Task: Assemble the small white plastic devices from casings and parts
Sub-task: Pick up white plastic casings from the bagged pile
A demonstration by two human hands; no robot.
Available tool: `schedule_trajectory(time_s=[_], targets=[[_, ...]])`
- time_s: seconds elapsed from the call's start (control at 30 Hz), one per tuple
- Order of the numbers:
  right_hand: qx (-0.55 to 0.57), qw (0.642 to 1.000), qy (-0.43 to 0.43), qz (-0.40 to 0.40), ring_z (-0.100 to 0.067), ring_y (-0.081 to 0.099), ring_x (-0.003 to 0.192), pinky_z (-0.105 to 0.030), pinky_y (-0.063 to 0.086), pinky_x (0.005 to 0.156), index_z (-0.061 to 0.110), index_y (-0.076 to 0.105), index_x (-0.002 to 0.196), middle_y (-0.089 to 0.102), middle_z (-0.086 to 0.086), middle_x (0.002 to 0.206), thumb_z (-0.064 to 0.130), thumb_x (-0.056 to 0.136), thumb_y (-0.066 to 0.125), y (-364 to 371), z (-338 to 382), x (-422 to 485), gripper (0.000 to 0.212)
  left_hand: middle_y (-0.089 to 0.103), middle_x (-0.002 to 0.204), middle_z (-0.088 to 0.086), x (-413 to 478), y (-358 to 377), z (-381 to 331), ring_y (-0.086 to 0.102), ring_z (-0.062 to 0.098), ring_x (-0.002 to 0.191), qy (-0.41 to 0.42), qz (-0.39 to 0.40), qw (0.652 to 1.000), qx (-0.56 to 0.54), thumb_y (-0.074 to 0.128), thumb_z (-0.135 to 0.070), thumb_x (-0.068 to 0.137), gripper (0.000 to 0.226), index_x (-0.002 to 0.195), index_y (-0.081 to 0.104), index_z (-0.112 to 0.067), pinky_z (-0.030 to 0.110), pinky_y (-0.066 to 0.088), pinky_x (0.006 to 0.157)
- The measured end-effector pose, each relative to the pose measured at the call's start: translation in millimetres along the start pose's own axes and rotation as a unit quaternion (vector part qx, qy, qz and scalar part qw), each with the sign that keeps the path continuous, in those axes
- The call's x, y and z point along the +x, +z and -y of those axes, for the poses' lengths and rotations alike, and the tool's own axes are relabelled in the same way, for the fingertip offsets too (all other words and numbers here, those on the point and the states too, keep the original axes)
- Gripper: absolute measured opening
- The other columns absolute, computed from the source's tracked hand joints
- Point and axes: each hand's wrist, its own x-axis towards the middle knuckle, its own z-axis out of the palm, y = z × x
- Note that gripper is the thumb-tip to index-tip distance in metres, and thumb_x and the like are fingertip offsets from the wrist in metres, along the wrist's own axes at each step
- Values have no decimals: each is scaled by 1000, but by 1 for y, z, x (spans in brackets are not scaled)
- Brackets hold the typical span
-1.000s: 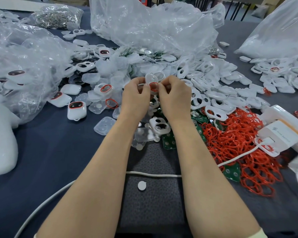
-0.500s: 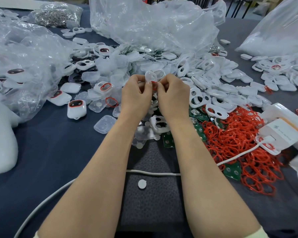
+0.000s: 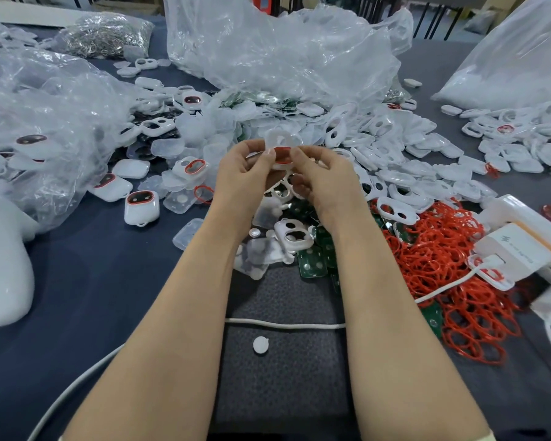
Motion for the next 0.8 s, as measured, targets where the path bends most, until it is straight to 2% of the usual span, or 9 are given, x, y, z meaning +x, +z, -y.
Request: schedule_trajectory(time_s=[0.07, 0.13, 0.27, 0.43, 0.57, 0.63, 0.7, 0.8], targets=[[88, 993, 51, 53, -3, 55, 51, -15, 48, 52, 5, 62, 94, 62, 0, 70, 14, 94, 58, -3, 1, 0, 10, 74, 72, -1, -1, 0, -1, 71, 12, 72, -6, 18, 999, -37, 48, -1, 97, 14, 93, 55, -11, 26, 58, 78], [104, 991, 49, 65, -4, 55, 53, -15, 49, 55, 6, 62, 90, 62, 0, 70, 11, 95, 55, -2, 1, 1, 10, 74, 74, 1, -1, -1, -2, 70, 14, 74, -11, 28, 998, -54, 47, 0, 97, 13, 94, 56, -10, 30, 58, 82], [59, 997, 14, 39, -4, 56, 55, -16, 49, 58, 8, 62, 89, 62, -3, 74, 10, 96, 54, 1, -4, 1, 11, 73, 77, 2, 0, -2, -1, 70, 13, 74, -20, 30, 999, -39, 48, -1, 98, 13, 95, 57, -10, 25, 58, 78], [-13, 1000, -11, 8, -5, 59, 58, -19, 50, 60, 12, 68, 91, 66, 0, 73, 15, 96, 56, 4, -9, 3, 13, 68, 87, 7, -2, 2, -1, 68, 11, 74, -36, -10, 999, -25, 47, -3, 99, 11, 98, 55, -11, 21, 57, 73], [-65, 996, -56, -9, -6, 66, 65, -18, 52, 60, 15, 65, 95, 69, -1, 81, 16, 92, 62, 5, -9, 3, 5, 66, 92, 6, -3, 4, -1, 68, 10, 75, -25, -14, 999, -14, 45, -2, 99, 12, 101, 55, -10, 20, 56, 72], [-85, 993, -81, -19, -8, 68, 72, -20, 54, 64, 22, 65, 89, 70, 0, 82, 17, 90, 64, 4, -8, 3, 5, 65, 95, 6, -3, 4, -2, 66, 12, 81, -16, -11, 1000, 3, 47, -3, 99, 13, 105, 56, -10, 20, 56, 76], [-91, 990, -100, -25, -17, 68, 82, -29, 57, 74, 25, 64, 88, 69, 0, 85, 17, 89, 65, 4, -7, 3, 7, 66, 93, 0, -4, 4, -3, 65, 8, 80, -8, -18, 999, 38, 48, -9, 100, 13, 104, 59, -15, 18, 54, 76], [-108, 987, -121, -13, -24, 65, 93, -36, 55, 85, 23, 63, 91, 67, -2, 92, 17, 89, 65, 3, -6, 1, 7, 68, 85, -6, -7, 4, -9, 68, 7, 72, -17, -35, 997, 69, 43, -30, 102, 24, 92, 64, -21, 23, 55, 69]])
